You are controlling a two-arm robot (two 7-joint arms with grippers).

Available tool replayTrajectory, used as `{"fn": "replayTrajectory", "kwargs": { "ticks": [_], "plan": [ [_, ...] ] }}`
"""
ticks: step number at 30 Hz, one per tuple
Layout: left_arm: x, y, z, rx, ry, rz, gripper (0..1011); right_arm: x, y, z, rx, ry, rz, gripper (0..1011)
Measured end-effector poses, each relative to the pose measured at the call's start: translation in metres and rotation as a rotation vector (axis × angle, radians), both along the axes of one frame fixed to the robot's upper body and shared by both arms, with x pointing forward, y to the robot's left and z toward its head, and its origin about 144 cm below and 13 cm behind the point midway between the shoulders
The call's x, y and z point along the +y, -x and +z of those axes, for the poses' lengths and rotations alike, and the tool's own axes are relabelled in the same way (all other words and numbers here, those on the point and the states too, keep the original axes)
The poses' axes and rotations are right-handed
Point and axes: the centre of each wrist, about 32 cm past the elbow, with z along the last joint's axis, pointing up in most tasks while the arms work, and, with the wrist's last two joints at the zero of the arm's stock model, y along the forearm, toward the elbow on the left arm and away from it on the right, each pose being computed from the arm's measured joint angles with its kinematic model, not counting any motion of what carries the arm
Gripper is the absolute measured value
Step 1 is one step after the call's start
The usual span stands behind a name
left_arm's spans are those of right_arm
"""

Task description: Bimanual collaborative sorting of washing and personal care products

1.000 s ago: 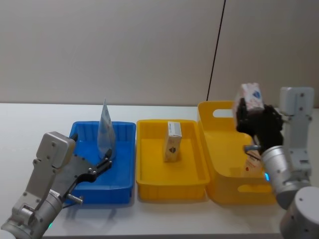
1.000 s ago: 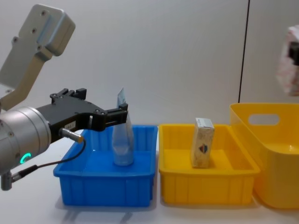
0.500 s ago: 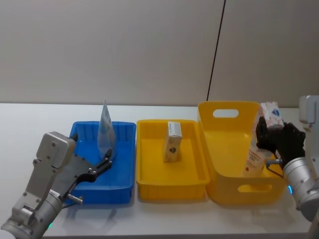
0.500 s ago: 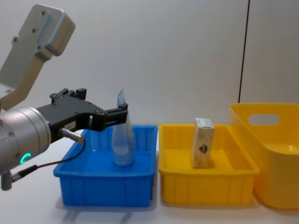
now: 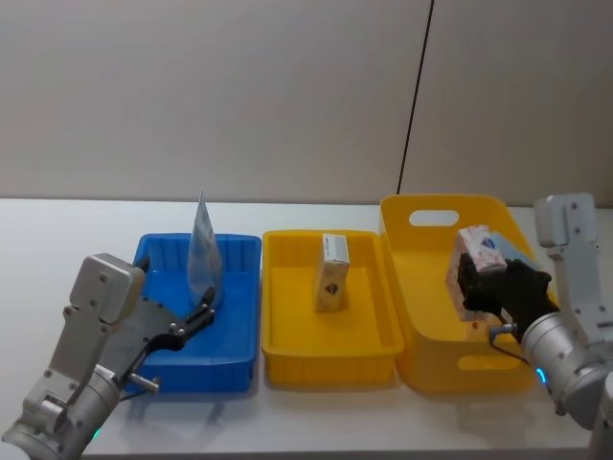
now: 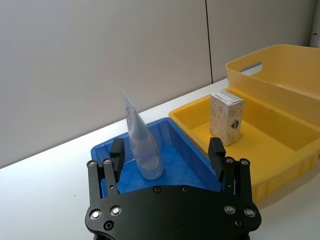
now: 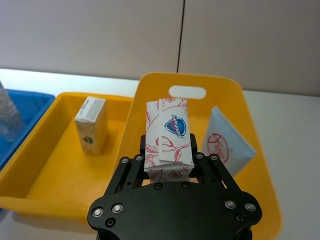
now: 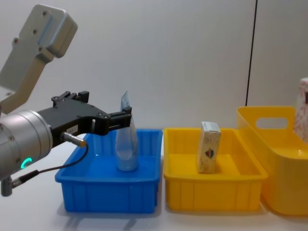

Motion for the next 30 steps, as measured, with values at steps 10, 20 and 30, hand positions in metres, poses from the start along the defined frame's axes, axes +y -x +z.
{"fn": "replayTrajectory", "kwargs": {
  "ticks": [10,20,30],
  "plan": [
    [0.0,0.0,0.0,0.0,0.0,0.0,1001,0.0012,-0.0048,-0.0024,0.045,0.003,0.041,419],
    [0.0,0.0,0.0,0.0,0.0,0.0,1001,0.0017,-0.0069,-0.0037,0.064,0.004,0.059,772],
    [0.0,0.0,0.0,0.0,0.0,0.0,1001,0.0019,-0.0076,-0.0039,0.068,0.003,0.068,1003]
  ]
}}
